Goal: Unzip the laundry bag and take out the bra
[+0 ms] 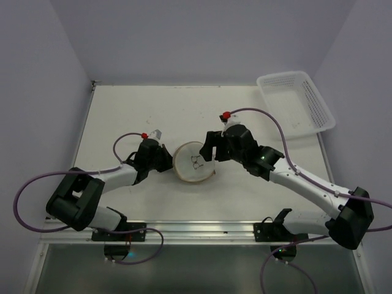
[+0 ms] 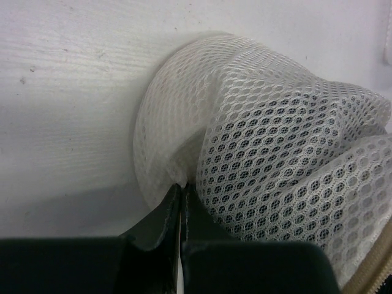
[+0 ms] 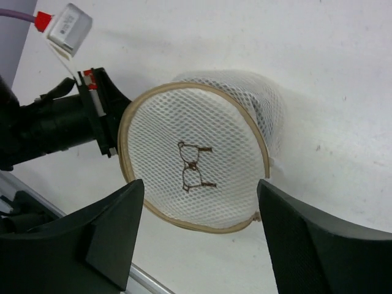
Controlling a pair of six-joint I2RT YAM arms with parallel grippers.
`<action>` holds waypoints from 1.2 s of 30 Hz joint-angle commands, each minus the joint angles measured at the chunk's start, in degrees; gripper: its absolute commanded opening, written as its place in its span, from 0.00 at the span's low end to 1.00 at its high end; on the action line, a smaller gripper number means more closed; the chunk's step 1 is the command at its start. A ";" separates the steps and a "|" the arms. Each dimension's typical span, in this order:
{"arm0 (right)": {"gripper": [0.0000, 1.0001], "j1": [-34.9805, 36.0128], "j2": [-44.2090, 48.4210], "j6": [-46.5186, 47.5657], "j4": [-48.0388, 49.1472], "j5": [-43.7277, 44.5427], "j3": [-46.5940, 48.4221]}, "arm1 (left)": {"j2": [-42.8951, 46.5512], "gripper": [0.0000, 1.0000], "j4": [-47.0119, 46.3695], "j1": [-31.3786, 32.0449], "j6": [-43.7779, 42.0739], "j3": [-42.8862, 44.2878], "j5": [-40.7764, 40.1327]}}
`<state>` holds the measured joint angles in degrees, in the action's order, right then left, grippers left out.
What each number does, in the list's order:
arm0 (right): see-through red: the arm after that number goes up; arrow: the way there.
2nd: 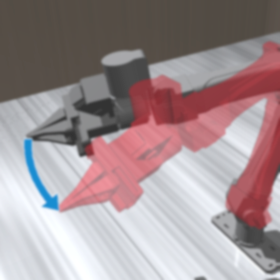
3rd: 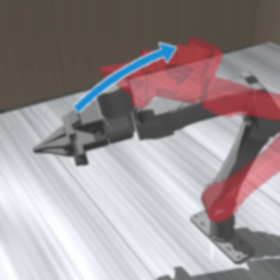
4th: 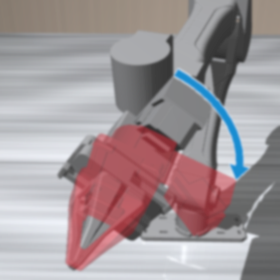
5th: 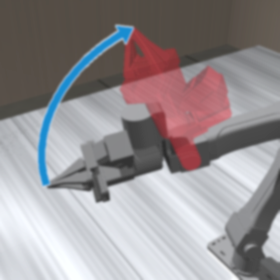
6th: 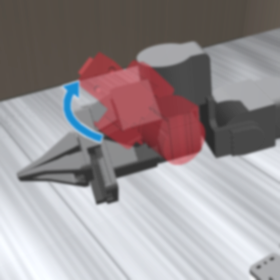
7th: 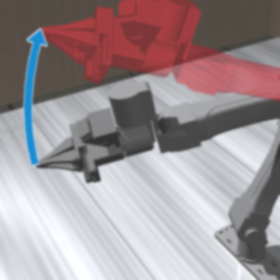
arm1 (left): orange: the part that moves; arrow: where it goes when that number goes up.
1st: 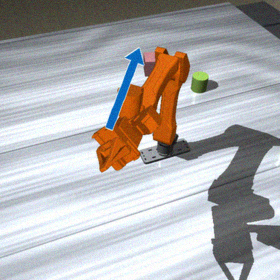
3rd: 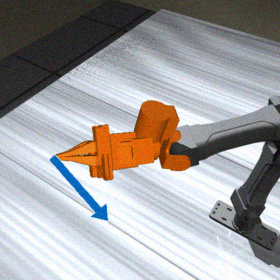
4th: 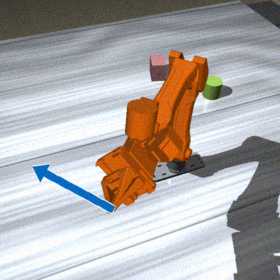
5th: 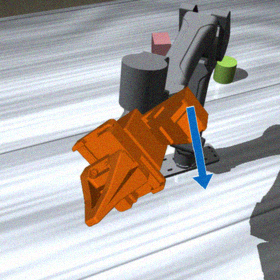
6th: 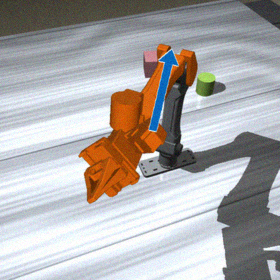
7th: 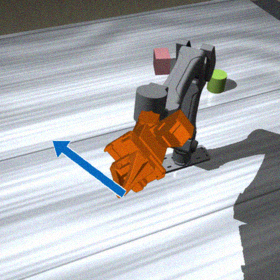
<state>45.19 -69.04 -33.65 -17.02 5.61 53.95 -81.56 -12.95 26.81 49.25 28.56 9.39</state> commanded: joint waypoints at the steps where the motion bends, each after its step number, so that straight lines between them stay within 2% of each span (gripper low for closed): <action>1: 0.78 4.89 -2.76 8.40 -3.46 8.53 6.93 | 3.16 0.00 4.42 0.17 -1.00 2.12 -2.53; 5: 0.84 10.35 -9.09 12.99 -4.78 10.74 11.60 | 4.48 0.00 6.09 0.17 -0.48 3.08 -1.92; 12: 0.84 17.03 -18.58 15.10 -4.43 11.80 16.44 | 5.97 0.00 7.67 0.17 -0.04 4.23 -1.48; 20: 0.77 18.62 -22.72 14.23 -4.78 12.94 17.76 | 7.46 0.00 8.47 0.17 0.23 3.96 -1.21; 36: 0.77 18.80 -25.97 11.15 -6.01 14.35 18.20 | 8.78 0.00 9.35 0.17 1.28 3.35 -1.12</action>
<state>63.66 -94.52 -21.02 -23.16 18.55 69.76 -74.78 -3.11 26.81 49.52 30.74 8.54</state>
